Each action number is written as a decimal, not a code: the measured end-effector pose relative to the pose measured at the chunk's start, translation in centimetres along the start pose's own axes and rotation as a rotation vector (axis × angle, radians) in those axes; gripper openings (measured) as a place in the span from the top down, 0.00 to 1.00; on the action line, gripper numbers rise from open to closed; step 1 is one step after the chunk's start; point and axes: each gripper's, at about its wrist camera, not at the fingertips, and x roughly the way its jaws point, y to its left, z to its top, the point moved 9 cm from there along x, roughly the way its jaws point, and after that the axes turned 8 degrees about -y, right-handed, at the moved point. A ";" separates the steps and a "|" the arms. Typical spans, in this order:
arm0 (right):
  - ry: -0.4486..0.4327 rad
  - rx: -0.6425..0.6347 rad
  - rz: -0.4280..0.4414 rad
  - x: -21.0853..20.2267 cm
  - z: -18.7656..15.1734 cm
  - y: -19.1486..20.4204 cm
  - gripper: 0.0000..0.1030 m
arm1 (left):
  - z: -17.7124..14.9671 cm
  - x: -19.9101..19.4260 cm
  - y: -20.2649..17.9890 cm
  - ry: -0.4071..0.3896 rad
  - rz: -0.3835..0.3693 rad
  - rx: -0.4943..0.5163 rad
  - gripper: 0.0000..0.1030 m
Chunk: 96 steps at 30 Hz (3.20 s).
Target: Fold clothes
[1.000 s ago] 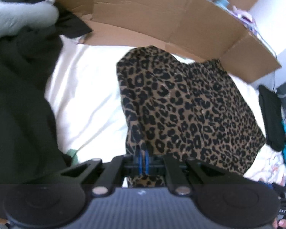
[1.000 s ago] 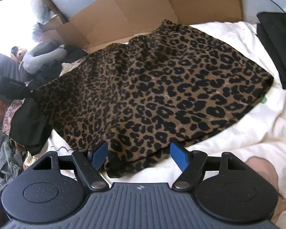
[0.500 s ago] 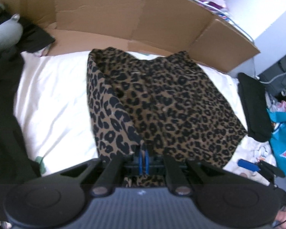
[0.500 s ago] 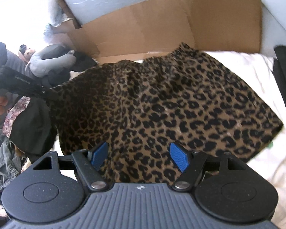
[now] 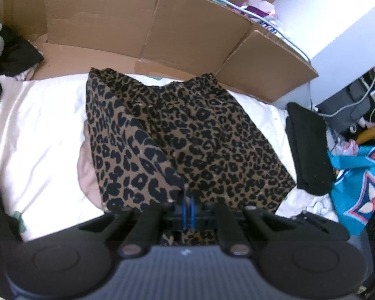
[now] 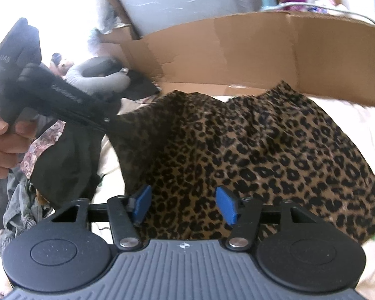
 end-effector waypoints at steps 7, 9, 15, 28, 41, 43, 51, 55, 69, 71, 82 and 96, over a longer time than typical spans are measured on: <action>0.008 -0.050 0.065 2.5 2.3 3.2 0.42 | 0.0 0.5 -1.7 0.000 -0.032 -0.024 0.96; 0.018 -0.064 0.067 3.3 2.1 3.9 0.42 | 0.0 0.5 -2.0 0.001 -0.042 -0.029 0.96; 0.021 -0.081 0.053 4.8 0.7 5.4 0.42 | -0.4 0.9 -2.3 0.010 -0.055 -0.053 0.96; -0.032 -0.118 -0.023 7.1 1.7 5.8 0.98 | -1.0 -0.3 -2.1 -0.016 -0.105 -0.122 0.91; -0.088 0.005 -0.040 3.8 3.5 2.1 1.00 | -2.4 -3.3 -0.3 -0.169 -0.016 -0.097 0.63; -0.102 0.030 -0.051 3.3 4.0 1.1 1.00 | -2.7 -2.9 0.5 -0.160 -0.004 -0.098 0.62; -0.107 0.061 -0.076 2.2 4.1 -2.9 1.00 | -4.7 0.7 4.6 -0.104 0.084 -0.067 0.62; -0.117 0.092 -0.097 1.4 4.1 -5.2 1.00 | -6.3 2.8 6.1 -0.061 0.115 -0.087 0.62; -0.107 0.256 -0.258 1.3 0.6 -13.8 1.00 | -11.0 8.0 7.9 0.085 0.164 0.034 0.57; -0.102 0.274 -0.272 1.4 0.0 -14.6 1.00 | -11.5 8.4 8.4 0.103 0.163 0.033 0.57; -0.087 0.402 -0.277 1.7 -3.2 -19.1 1.00 | -13.1 10.9 7.3 0.149 0.115 0.057 0.56; -0.150 0.445 -0.362 -0.9 -2.8 -23.8 1.00 | -15.9 12.6 6.9 0.238 -0.028 0.028 0.54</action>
